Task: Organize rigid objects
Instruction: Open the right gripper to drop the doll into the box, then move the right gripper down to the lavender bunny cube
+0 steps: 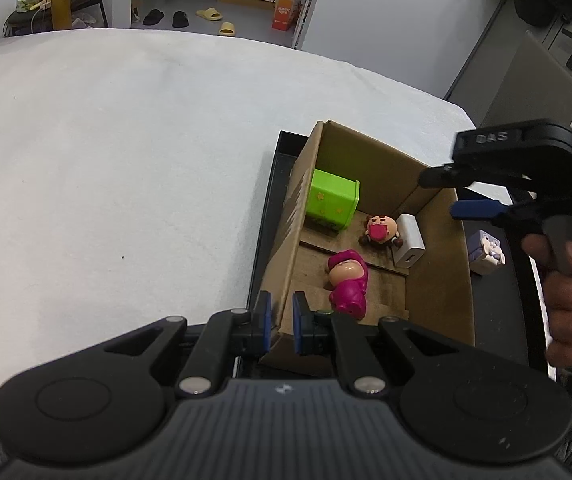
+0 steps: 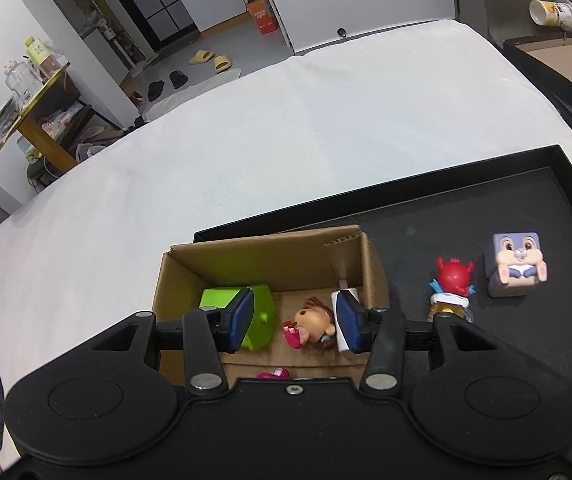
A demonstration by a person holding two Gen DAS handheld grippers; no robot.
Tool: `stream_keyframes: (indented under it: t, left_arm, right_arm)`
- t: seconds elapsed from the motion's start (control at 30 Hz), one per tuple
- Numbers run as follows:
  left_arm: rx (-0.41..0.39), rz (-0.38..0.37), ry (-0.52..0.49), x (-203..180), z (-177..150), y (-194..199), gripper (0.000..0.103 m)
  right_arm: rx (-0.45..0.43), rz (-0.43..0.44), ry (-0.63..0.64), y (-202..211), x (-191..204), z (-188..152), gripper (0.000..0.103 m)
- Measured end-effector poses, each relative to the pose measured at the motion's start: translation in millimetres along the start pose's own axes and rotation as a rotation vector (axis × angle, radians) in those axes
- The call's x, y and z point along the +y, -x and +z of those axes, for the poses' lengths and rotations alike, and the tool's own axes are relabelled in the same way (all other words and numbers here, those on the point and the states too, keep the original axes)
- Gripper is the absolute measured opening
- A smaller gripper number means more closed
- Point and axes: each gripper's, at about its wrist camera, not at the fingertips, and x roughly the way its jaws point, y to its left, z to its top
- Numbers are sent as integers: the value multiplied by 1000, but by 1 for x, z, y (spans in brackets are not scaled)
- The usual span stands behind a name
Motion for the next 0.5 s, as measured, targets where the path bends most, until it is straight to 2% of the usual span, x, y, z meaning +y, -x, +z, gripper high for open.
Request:
stream_keyframes:
  t: [0.17,0.3,0.5]
  left_arm:
    - [-2,2,-3,-1,0,0,10]
    - [-3,8,-9,-2,-1,1,10]
    - [-7,18,-17,-5,-1,3,10]
  right_arm:
    - [-14,24,-7,19,-10,-5,47]
    - [-38,34,5,35,-16,-5,52]
    - [-67,31,12,52,-35,-6,55]
